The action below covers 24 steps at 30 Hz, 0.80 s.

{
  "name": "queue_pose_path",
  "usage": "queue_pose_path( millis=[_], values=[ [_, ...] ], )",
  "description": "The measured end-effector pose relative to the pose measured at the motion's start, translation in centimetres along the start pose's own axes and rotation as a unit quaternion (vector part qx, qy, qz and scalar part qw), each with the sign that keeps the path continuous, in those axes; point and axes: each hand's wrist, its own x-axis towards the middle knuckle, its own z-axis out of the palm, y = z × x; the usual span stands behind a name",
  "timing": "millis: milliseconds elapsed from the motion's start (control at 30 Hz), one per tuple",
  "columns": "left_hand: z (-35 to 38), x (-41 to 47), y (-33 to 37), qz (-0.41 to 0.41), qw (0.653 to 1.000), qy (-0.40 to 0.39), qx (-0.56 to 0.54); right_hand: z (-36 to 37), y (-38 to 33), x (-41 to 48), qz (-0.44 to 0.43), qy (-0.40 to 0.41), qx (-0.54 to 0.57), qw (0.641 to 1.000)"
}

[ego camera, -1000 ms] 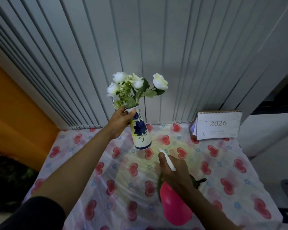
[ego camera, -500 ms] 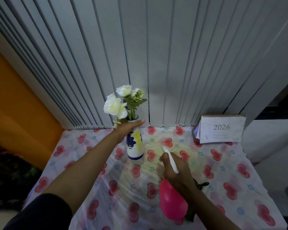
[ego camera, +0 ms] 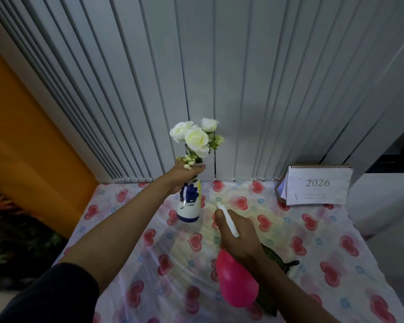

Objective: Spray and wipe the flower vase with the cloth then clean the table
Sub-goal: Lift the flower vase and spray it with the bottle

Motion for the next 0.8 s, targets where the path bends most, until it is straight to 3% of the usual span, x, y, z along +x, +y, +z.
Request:
queue_pose_path(
  millis=[267,500,800],
  values=[
    [0.4,0.0,0.2,0.010,0.998,0.056,0.015,0.6,-1.3,1.0,0.020,-0.015,-0.021,0.999],
    [0.0,0.7,0.2,0.013,0.995,0.097,-0.014,1.3,-0.6,0.4,0.072,-0.034,-0.103,0.991],
    [0.1,1.7,-0.3,0.004,0.992,0.123,-0.036,2.6,0.4,-0.6,0.024,-0.011,-0.071,0.997]
  ],
)
